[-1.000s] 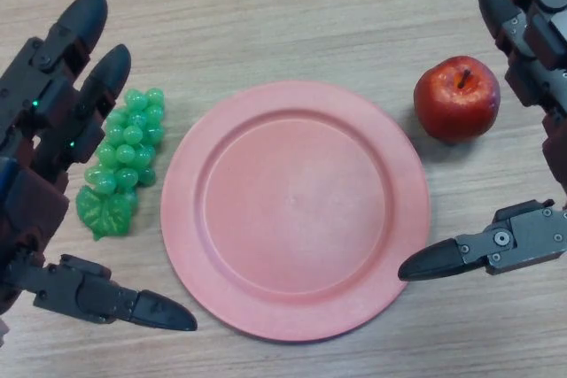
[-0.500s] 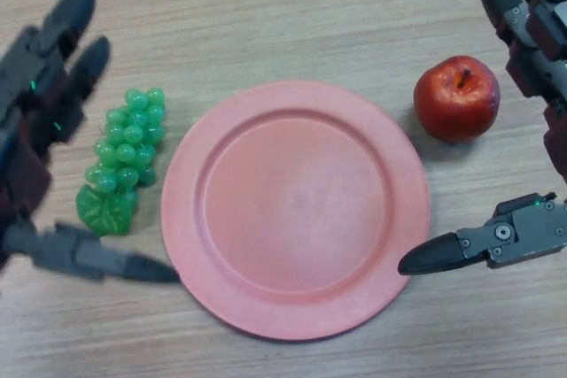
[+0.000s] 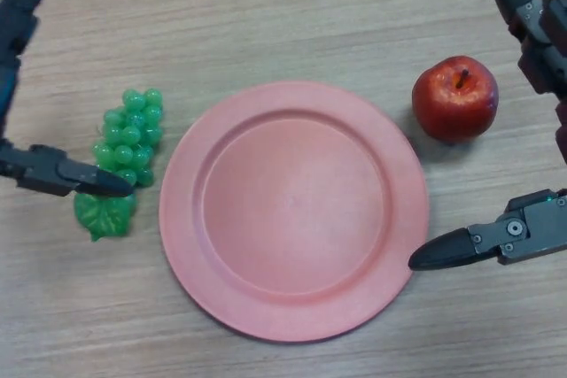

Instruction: Pick up the green grapes and place it on the plate

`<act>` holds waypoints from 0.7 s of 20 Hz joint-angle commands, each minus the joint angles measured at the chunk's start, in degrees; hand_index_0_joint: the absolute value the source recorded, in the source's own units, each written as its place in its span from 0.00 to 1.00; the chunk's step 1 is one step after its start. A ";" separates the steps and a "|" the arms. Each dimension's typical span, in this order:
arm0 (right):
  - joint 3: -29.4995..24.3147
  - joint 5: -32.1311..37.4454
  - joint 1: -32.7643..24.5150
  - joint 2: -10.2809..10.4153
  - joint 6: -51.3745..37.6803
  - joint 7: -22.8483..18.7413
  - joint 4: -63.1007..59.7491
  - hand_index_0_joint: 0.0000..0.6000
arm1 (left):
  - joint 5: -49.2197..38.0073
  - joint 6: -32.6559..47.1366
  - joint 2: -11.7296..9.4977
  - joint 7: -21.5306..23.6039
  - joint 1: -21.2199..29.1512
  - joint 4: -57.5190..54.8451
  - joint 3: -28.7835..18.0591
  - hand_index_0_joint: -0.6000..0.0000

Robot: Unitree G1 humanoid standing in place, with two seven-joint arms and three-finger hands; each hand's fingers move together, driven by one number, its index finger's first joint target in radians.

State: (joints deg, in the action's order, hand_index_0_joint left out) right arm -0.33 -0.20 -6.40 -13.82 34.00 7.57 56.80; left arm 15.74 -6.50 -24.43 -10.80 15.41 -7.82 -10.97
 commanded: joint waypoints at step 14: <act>-6.09 4.47 -1.39 -1.75 -5.84 -1.21 2.30 0.00 | 16.23 15.98 -2.15 6.24 6.59 19.38 3.38 0.25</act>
State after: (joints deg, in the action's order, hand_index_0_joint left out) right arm -3.74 2.41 -6.60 -14.38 34.06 7.86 56.58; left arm 30.57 5.23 -23.77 -6.59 20.14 13.45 -4.31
